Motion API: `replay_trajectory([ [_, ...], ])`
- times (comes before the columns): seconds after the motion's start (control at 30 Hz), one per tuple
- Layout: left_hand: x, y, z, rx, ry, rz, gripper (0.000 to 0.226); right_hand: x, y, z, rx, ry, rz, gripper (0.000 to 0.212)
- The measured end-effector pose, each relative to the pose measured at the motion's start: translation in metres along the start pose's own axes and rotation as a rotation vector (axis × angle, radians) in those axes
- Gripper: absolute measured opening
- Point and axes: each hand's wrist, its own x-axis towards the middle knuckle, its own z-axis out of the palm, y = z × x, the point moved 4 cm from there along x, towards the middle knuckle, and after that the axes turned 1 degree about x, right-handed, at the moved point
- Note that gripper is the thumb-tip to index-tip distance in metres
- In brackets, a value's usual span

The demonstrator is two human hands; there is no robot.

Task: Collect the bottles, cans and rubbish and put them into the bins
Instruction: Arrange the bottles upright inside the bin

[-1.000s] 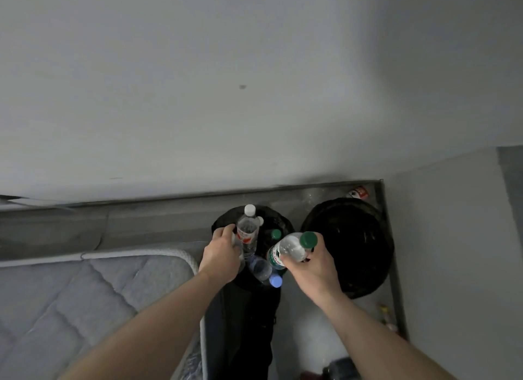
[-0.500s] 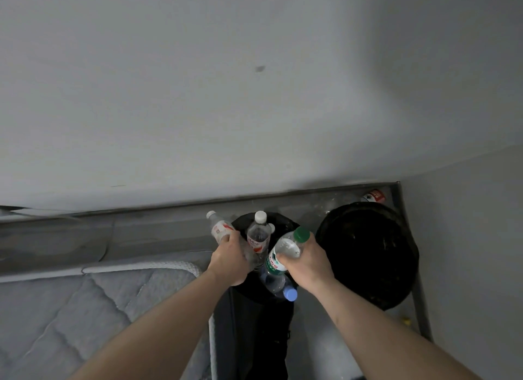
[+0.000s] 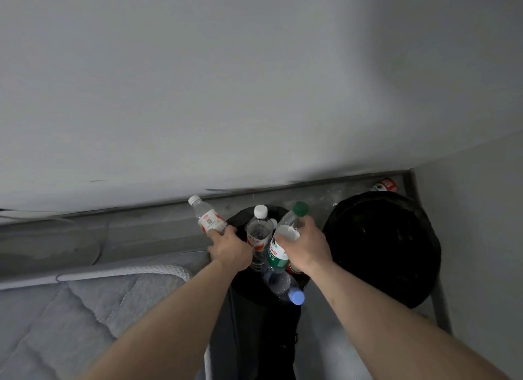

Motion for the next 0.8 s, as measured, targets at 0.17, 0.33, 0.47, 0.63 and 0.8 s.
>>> replay_trajectory([
  [0.17,0.009,0.000,0.001,-0.034,0.135,-0.030,0.027,0.021,0.013,0.017,-0.056,-0.027,0.048,0.067],
  [0.33,0.019,-0.001,-0.007,-0.053,0.155,-0.090,0.044,0.035,0.027,0.027,-0.075,-0.010,0.106,0.069],
  [0.47,0.023,-0.003,-0.010,-0.078,0.105,-0.185,0.080,0.040,0.035,0.029,-0.113,0.006,0.142,0.062],
  [0.63,0.024,-0.002,-0.009,-0.219,0.074,-0.236,0.073,0.045,0.041,0.033,-0.092,-0.023,0.165,0.060],
  [0.8,0.012,-0.002,-0.013,-0.337,0.127,-0.252,0.068,0.039,0.047,0.040,-0.052,-0.071,0.208,0.066],
])
